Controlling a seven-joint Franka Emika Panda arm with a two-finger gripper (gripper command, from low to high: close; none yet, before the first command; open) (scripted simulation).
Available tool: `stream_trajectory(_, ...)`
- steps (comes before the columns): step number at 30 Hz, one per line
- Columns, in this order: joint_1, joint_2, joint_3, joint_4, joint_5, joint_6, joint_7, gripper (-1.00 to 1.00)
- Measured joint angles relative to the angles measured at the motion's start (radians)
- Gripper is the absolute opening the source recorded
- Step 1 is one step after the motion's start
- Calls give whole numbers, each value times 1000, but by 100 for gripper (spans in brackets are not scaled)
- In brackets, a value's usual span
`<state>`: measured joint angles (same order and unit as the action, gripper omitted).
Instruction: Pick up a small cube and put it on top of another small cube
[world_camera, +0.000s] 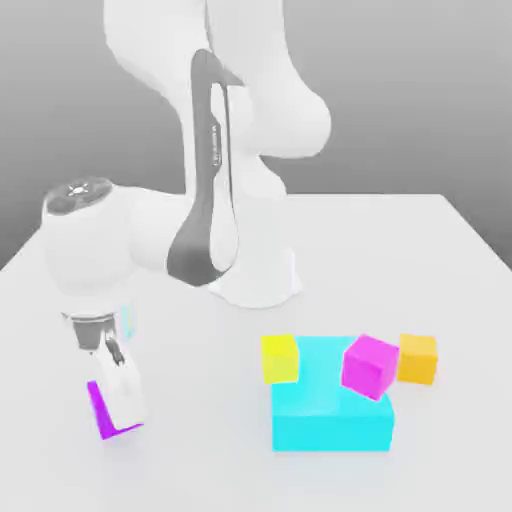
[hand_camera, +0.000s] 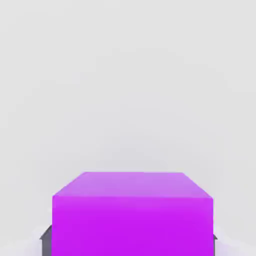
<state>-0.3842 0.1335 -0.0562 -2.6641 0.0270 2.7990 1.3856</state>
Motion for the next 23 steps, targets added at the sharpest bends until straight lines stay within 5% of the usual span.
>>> stream_trajectory(13, 451, -446, 325, -71, 116, -364, 160, -100)
stream_trajectory(19, 474, -336, 394, -115, 95, -214, 207, -100)
stream_trajectory(20, 472, -313, 397, -121, 90, -186, 212, 100)
stream_trajectory(23, 472, -313, 397, -121, 90, -186, 212, 100)
